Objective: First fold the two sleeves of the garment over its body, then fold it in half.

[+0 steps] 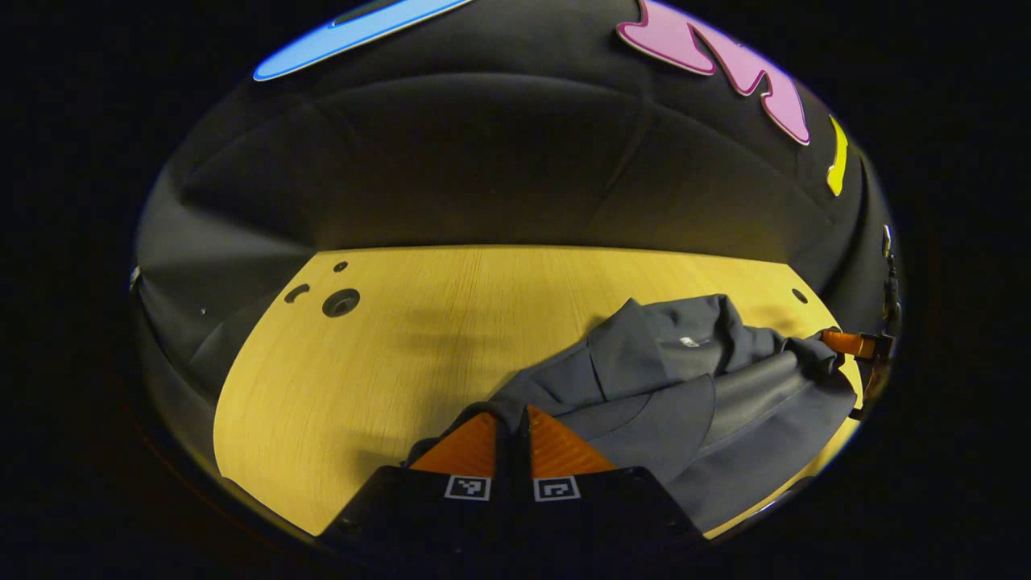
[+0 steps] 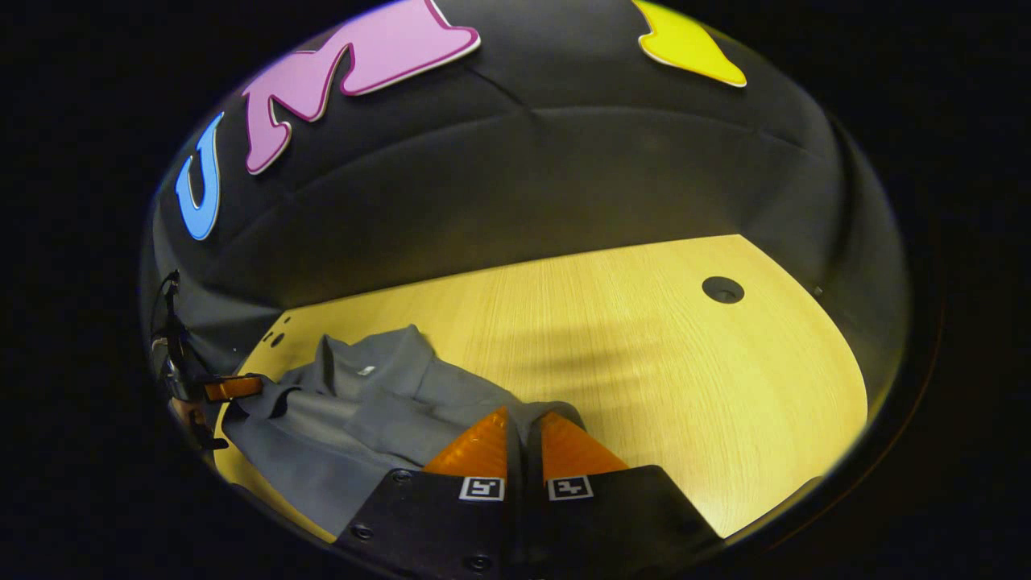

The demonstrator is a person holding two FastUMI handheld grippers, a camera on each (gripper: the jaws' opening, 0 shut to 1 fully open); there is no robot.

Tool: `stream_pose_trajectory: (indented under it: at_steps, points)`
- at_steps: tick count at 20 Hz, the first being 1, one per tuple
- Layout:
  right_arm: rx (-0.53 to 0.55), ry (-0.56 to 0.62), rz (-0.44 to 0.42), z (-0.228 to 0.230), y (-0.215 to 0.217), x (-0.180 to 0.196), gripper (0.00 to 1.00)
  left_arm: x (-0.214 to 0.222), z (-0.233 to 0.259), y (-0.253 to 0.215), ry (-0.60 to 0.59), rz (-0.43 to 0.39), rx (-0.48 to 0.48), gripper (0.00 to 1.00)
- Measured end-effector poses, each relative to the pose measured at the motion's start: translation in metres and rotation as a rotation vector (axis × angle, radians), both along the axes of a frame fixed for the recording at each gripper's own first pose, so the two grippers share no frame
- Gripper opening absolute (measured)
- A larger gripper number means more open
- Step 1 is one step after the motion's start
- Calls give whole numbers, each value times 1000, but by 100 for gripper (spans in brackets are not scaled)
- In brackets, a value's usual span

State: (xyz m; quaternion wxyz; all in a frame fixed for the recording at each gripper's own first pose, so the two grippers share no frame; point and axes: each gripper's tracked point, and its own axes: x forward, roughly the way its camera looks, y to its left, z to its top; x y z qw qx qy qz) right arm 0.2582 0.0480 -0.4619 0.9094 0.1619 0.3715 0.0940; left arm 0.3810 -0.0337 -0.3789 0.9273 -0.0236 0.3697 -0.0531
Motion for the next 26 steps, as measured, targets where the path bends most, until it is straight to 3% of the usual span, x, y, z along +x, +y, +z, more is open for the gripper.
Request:
stream_pose_trajectory:
  at_steps: [1, 6, 8, 10, 11, 12, 13, 16, 17, 21, 23, 26]
  points:
    - [-4, 4, 3, -4, 1, 0, 5, 0, -4, 0, 7, 8, 2, 5]
    - [7, 68, 28, -25, 6, -8, 6, 0, -19, -1, 24, 13, 40, 6]
    - [18, 87, 40, -29, 7, -11, 14, 0, -20, -1, 18, 1, 65, 7]
    - [-5, 76, 20, -21, 0, -9, 16, -3, -18, 1, 27, 1, 92, 12]
    - [-20, 66, 11, -17, -4, -8, 23, -4, -16, 0, 31, -2, 96, 18]
    - [-31, 65, 5, -12, -7, -10, 24, -7, -15, -2, 33, -7, 93, 20]
    - [-31, 70, 1, -8, -9, -14, 51, -9, -13, -5, 40, -15, 84, 29]
    - [-53, 76, -4, 2, -15, -21, 64, -19, -2, -2, 44, -8, 83, 47]
    - [-59, 65, -6, 9, -18, -22, 73, -22, 4, -1, 30, -2, 80, 55]
    - [-50, 28, -20, 44, -21, -30, 83, -37, 30, -5, -8, -20, 61, 91]
    - [-37, 10, -22, 62, -20, -36, 85, -47, 44, -3, -18, -23, 62, 98]
    - [-29, -26, 0, 92, -16, -51, 91, -64, 74, -5, -55, -33, 31, 98]
